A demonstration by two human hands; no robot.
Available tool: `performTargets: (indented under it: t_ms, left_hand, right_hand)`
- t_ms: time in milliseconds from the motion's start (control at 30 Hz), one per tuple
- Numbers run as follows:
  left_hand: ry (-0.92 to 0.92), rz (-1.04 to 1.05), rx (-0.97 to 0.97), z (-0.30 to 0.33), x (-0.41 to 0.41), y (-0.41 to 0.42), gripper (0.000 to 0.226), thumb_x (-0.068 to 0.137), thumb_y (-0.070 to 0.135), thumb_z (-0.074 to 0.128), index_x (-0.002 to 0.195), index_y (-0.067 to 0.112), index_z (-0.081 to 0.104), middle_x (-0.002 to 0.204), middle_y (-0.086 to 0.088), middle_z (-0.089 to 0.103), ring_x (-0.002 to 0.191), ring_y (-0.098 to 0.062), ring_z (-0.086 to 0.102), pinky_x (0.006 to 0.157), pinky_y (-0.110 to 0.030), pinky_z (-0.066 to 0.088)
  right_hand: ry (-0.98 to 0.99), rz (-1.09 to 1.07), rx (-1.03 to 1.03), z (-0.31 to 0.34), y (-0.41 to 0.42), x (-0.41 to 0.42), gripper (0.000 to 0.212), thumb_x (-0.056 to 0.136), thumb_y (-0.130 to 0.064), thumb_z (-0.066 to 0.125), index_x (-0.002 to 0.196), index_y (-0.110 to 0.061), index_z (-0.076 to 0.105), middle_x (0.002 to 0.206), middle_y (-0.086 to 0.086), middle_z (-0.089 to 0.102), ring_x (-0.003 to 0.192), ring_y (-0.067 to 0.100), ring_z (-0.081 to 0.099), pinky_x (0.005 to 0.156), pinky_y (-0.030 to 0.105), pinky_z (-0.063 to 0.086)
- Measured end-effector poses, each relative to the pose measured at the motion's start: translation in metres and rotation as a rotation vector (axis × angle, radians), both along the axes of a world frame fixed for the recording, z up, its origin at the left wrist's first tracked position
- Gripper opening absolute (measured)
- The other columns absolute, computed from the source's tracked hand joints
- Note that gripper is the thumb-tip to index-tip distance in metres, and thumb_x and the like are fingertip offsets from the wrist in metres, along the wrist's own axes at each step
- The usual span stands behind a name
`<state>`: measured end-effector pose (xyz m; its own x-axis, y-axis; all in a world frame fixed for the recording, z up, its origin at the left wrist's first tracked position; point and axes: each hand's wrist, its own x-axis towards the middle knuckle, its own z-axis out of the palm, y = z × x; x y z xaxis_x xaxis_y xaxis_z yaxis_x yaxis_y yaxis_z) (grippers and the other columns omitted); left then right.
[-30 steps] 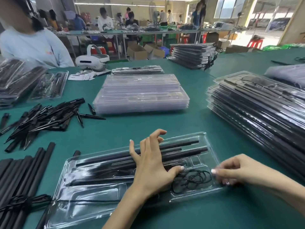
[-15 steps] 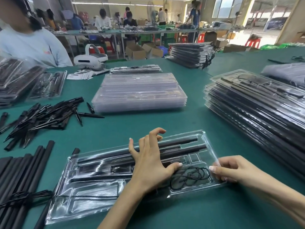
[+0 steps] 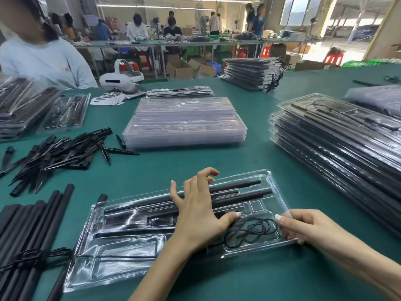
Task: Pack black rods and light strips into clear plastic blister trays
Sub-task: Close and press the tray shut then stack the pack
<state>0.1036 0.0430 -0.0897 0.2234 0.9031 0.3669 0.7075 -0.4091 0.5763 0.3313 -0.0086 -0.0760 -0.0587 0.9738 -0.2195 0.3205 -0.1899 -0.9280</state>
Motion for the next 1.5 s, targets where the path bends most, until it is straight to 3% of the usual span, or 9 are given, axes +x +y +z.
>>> performTargets:
  t_ms: [400, 567, 733, 867, 967, 1100, 1267, 1400, 1500]
  left_hand:
    - [0.017, -0.012, -0.015, -0.005, 0.001, 0.001, 0.071, 0.061, 0.066, 0.054, 0.116, 0.044, 0.016, 0.115, 0.017, 0.038, 0.115, 0.003, 0.029, 0.112, -0.040, -0.017]
    - [0.009, -0.017, -0.052, -0.006, 0.001, 0.002, 0.067, 0.056, 0.073, 0.047, 0.106, 0.053, 0.007, 0.114, 0.018, 0.038, 0.111, 0.006, 0.027, 0.112, -0.040, -0.015]
    - [-0.011, -0.049, -0.070, -0.005, 0.000, 0.004, 0.070, 0.058, 0.069, 0.053, 0.110, 0.050, 0.011, 0.117, 0.020, 0.040, 0.115, 0.006, 0.029, 0.113, -0.035, -0.013]
    - [-0.640, -0.079, -0.210, 0.005, -0.015, 0.011, 0.048, 0.076, 0.028, 0.071, 0.112, 0.036, 0.039, 0.120, 0.006, 0.051, 0.114, -0.003, 0.046, 0.104, -0.020, 0.031]
    - [-0.961, 0.172, -0.102, 0.010, -0.033, 0.014, 0.032, 0.089, -0.004, 0.054, 0.102, 0.025, 0.052, 0.110, 0.001, 0.057, 0.099, 0.000, 0.055, 0.097, -0.024, 0.045]
    - [-0.561, 0.183, -0.058, 0.010, -0.055, 0.013, 0.030, 0.088, 0.001, 0.058, 0.103, 0.026, 0.051, 0.109, 0.008, 0.053, 0.105, -0.005, 0.050, 0.095, -0.021, 0.038]
    - [0.028, 0.064, -0.022, 0.003, -0.095, 0.004, 0.042, 0.092, 0.027, 0.058, 0.132, 0.025, 0.045, 0.127, 0.013, 0.048, 0.123, -0.005, 0.037, 0.107, -0.021, 0.024]
    - [0.316, 0.159, -0.174, -0.006, -0.111, 0.000, 0.060, 0.092, 0.059, 0.035, 0.146, 0.037, 0.023, 0.146, 0.014, 0.032, 0.141, -0.009, 0.016, 0.119, -0.039, 0.002]
    - [0.407, 0.210, -0.233, -0.010, -0.112, 0.003, 0.072, 0.083, 0.073, 0.020, 0.146, 0.038, 0.020, 0.136, 0.011, 0.032, 0.135, -0.010, 0.019, 0.118, -0.046, -0.003]
  right_hand:
    - [0.026, -0.118, 0.088, -0.010, -0.005, -0.006, 0.031, 0.082, -0.021, 0.067, 0.055, -0.012, 0.056, 0.057, 0.003, 0.052, 0.052, 0.008, 0.043, 0.051, 0.018, 0.032]
    - [0.061, -0.177, 0.152, -0.017, -0.008, -0.010, 0.034, 0.085, -0.008, 0.064, 0.062, 0.010, 0.048, 0.058, 0.007, 0.042, 0.053, 0.009, 0.037, 0.047, 0.013, 0.030]
    - [0.023, -0.103, 0.128, -0.010, -0.006, -0.008, 0.030, 0.085, -0.018, 0.065, 0.059, -0.008, 0.056, 0.056, 0.001, 0.049, 0.052, 0.008, 0.040, 0.047, 0.014, 0.031]
    - [-0.037, -0.125, 0.109, -0.008, 0.001, -0.005, 0.033, 0.087, -0.023, 0.063, 0.060, -0.005, 0.059, 0.053, -0.001, 0.051, 0.047, 0.006, 0.043, 0.044, 0.012, 0.032]
    - [-0.030, -0.144, 0.093, -0.012, 0.004, -0.009, 0.031, 0.089, -0.023, 0.062, 0.062, -0.007, 0.060, 0.055, -0.001, 0.054, 0.047, 0.008, 0.046, 0.045, 0.013, 0.036]
    - [-0.022, -0.166, 0.085, -0.013, 0.005, -0.014, 0.030, 0.091, -0.023, 0.059, 0.069, -0.003, 0.059, 0.058, 0.000, 0.056, 0.052, 0.017, 0.058, 0.044, 0.016, 0.040]
    - [-0.018, -0.189, 0.008, -0.007, 0.010, -0.014, 0.028, 0.091, -0.015, 0.060, 0.067, 0.000, 0.059, 0.056, 0.005, 0.054, 0.047, 0.020, 0.058, 0.039, 0.016, 0.040]
    - [0.257, -0.256, -0.079, -0.005, 0.012, -0.020, 0.017, 0.087, -0.013, 0.060, 0.091, 0.004, 0.064, 0.078, 0.016, 0.070, 0.067, 0.031, 0.072, 0.050, 0.022, 0.056]
    - [0.573, -0.268, -0.136, -0.001, 0.011, -0.032, 0.024, 0.077, -0.021, 0.063, 0.099, -0.012, 0.062, 0.078, 0.015, 0.071, 0.069, 0.030, 0.071, 0.056, 0.028, 0.059]
